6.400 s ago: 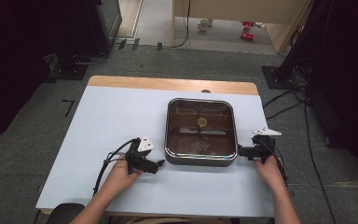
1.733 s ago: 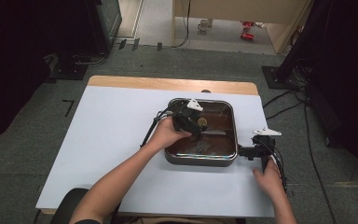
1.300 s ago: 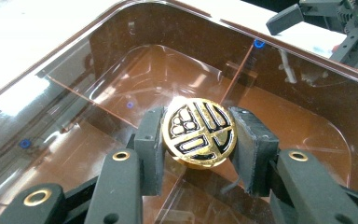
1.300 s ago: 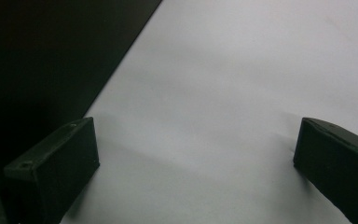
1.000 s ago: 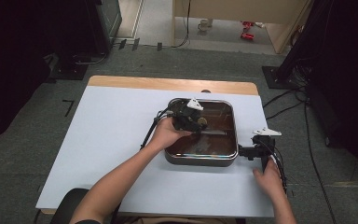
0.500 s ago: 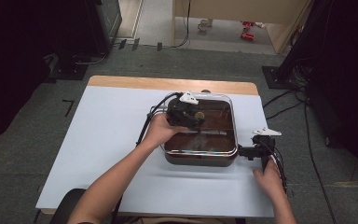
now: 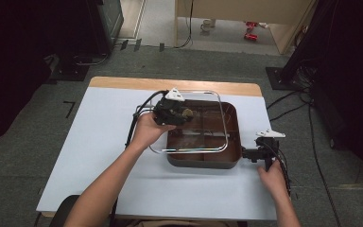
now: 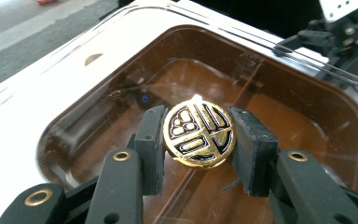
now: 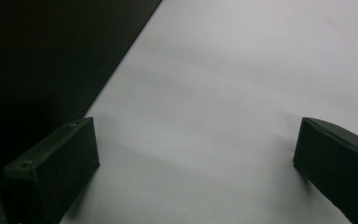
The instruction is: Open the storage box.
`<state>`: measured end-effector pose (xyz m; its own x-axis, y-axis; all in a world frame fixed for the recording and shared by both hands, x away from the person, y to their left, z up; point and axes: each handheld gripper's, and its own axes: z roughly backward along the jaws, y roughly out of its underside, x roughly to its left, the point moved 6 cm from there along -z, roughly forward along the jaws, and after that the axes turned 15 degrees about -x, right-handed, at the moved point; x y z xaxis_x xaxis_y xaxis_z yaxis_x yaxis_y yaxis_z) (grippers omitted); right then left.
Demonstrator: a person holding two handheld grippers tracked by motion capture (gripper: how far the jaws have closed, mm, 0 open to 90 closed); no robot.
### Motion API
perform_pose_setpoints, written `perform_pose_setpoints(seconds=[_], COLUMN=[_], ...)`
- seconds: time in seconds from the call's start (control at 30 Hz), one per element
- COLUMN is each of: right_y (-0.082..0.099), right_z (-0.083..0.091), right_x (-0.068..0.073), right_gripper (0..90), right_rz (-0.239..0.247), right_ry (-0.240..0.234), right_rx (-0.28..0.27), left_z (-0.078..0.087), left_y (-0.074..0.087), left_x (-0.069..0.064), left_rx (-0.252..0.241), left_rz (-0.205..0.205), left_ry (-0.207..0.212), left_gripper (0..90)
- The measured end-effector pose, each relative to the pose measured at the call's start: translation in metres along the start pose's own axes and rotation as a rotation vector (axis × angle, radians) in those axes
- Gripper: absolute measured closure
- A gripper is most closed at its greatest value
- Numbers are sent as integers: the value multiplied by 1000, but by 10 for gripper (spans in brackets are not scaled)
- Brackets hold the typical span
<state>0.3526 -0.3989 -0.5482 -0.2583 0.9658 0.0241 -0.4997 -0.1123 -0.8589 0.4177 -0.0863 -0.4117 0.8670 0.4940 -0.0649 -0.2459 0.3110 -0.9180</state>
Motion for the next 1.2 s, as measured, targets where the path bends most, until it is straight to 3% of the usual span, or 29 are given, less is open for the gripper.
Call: perform_pose_setpoints(seconds=[0.23, 0.4, 0.93, 1.2], right_y=[0, 0, 0, 0], right_z=[0, 0, 0, 0], right_x=[0, 0, 0, 0], right_gripper=[0, 0, 0, 0], right_rz=[-1, -2, -1, -2], right_ry=[1, 1, -1, 0], right_rx=[1, 1, 1, 1], left_z=[25, 49, 107, 127], left_y=[9, 19, 45, 56], left_x=[19, 39, 83, 101], left_rx=[3, -1, -20, -27], left_rz=[35, 85, 169, 200], left_ry=[-51, -118, -265, -313], left_gripper=[590, 590, 590, 590])
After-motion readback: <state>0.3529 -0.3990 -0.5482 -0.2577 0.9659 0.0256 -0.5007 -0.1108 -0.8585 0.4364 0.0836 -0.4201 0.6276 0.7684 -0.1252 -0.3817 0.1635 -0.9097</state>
